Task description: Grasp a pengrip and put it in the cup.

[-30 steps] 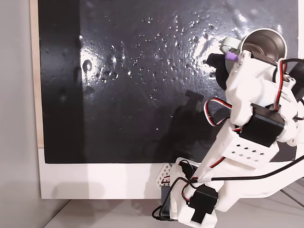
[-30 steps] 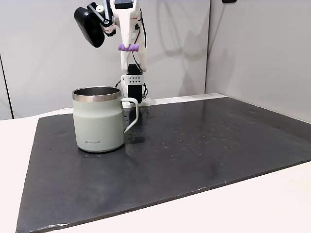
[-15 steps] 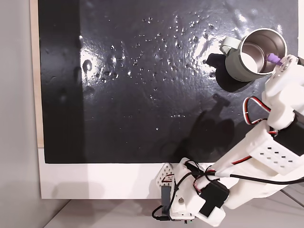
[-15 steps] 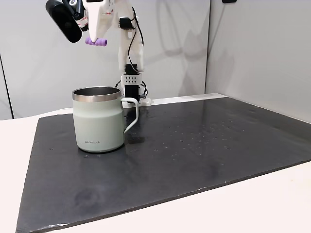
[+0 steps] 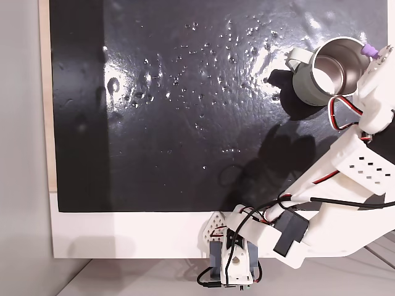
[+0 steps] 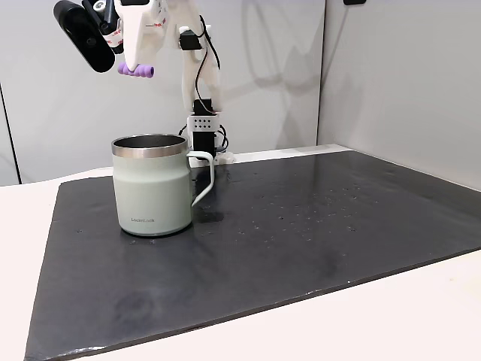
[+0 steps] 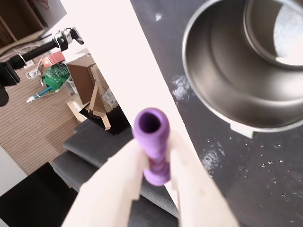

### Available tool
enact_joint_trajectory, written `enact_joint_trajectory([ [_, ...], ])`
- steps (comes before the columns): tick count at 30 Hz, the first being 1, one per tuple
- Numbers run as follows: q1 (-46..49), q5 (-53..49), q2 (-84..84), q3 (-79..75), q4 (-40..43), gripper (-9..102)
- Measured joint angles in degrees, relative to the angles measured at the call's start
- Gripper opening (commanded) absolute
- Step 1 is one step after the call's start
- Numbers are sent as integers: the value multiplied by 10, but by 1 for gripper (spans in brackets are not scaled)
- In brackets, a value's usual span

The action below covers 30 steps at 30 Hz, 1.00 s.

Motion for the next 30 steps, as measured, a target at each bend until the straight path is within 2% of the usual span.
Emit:
enact_joint_trajectory([
  [2,-8,0,0,-7,11,5],
  [6,-8,2,0,-9,26,28],
  [8,-6,2,0,-10,31,34],
  [30,-18,1,29,-94,144,32],
])
